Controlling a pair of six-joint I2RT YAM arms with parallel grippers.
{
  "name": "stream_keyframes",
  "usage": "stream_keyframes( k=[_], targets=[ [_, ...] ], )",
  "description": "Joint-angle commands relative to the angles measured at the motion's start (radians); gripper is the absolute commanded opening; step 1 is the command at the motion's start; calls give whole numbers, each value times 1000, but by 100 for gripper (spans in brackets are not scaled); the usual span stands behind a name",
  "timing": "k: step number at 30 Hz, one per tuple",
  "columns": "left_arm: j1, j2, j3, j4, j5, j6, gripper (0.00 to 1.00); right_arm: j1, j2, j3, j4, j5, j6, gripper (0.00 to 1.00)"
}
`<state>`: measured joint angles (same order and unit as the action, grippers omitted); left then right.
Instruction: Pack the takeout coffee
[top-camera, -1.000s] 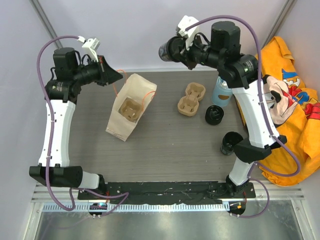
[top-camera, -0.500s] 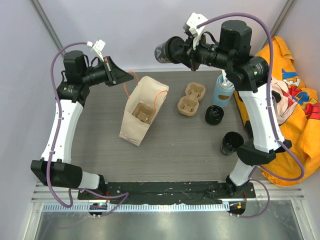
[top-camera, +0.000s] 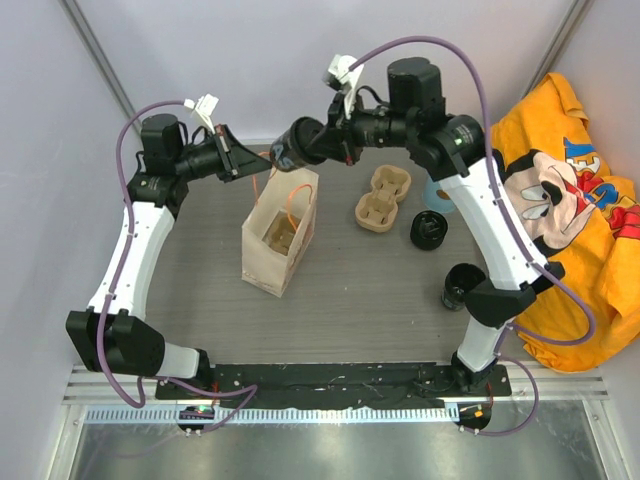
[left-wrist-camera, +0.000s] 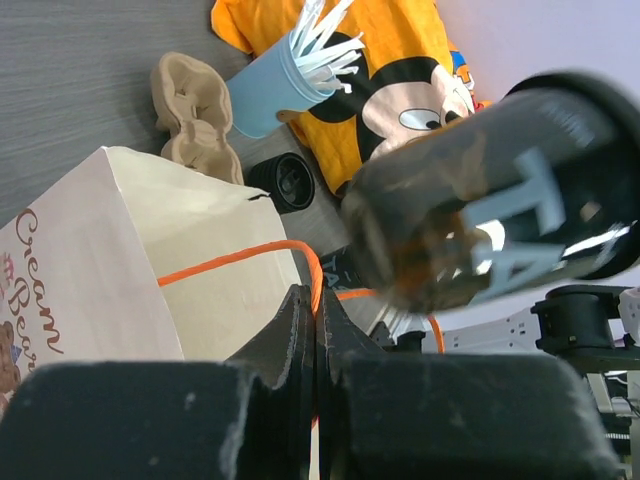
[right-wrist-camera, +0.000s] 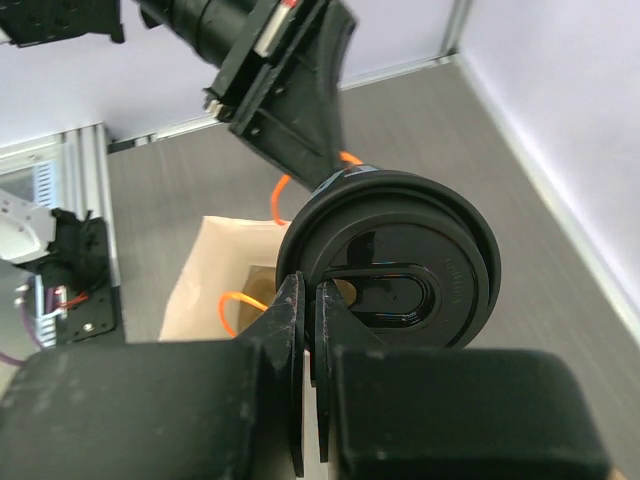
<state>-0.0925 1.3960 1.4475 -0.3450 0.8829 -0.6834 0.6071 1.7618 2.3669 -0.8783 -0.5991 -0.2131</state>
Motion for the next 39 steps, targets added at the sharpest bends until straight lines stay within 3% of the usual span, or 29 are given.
stream_keyframes(
  k=[1,16,30,39],
  targets=[
    [-6,-8,2,66,19,-13,0,36,13,-9,99,-34,46,1],
    [20,-34,-10,-40,-68,97,0,49,82,18,72,-73,28,1],
    [36,-52,8,-106,-93,169,0,45,21,49,27,-129,-55,1],
    [37,-65,33,-167,-186,208,0,46,13,-14,24,-166,-35,1]
  ],
)
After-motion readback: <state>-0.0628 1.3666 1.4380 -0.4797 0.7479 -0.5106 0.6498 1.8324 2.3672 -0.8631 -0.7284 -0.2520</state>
